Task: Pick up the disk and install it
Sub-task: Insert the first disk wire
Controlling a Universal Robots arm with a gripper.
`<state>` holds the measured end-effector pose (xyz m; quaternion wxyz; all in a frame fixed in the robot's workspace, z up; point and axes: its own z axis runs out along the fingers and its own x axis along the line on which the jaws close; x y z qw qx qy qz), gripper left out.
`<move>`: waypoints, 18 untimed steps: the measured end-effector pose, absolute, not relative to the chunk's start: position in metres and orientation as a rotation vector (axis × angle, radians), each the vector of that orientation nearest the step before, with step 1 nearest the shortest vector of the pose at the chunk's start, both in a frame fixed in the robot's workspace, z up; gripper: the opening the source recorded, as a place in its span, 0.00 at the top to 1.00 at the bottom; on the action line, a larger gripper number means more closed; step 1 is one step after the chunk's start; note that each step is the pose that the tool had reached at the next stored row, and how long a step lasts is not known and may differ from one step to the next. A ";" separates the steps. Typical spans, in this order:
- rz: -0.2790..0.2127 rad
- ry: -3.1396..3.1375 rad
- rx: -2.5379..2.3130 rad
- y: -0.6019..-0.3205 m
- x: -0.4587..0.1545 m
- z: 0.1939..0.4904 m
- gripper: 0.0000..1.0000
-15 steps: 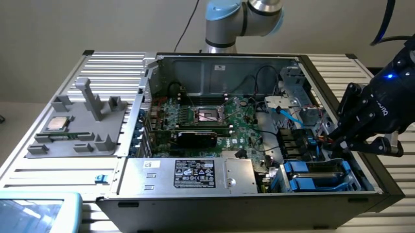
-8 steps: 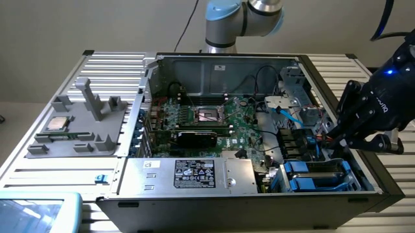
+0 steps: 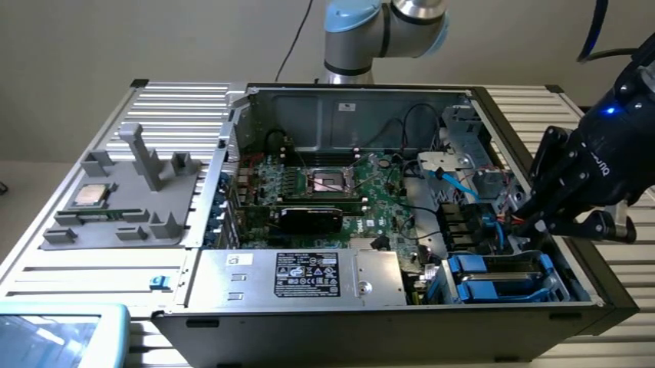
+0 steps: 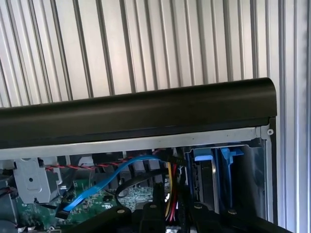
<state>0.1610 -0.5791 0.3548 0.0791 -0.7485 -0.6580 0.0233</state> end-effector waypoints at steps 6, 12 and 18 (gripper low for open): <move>0.100 -1.992 -2.272 -0.579 0.156 0.355 0.75; 0.100 -1.992 -2.272 -0.578 0.155 0.355 0.75; 0.100 -1.991 -2.273 -0.575 0.154 0.355 0.84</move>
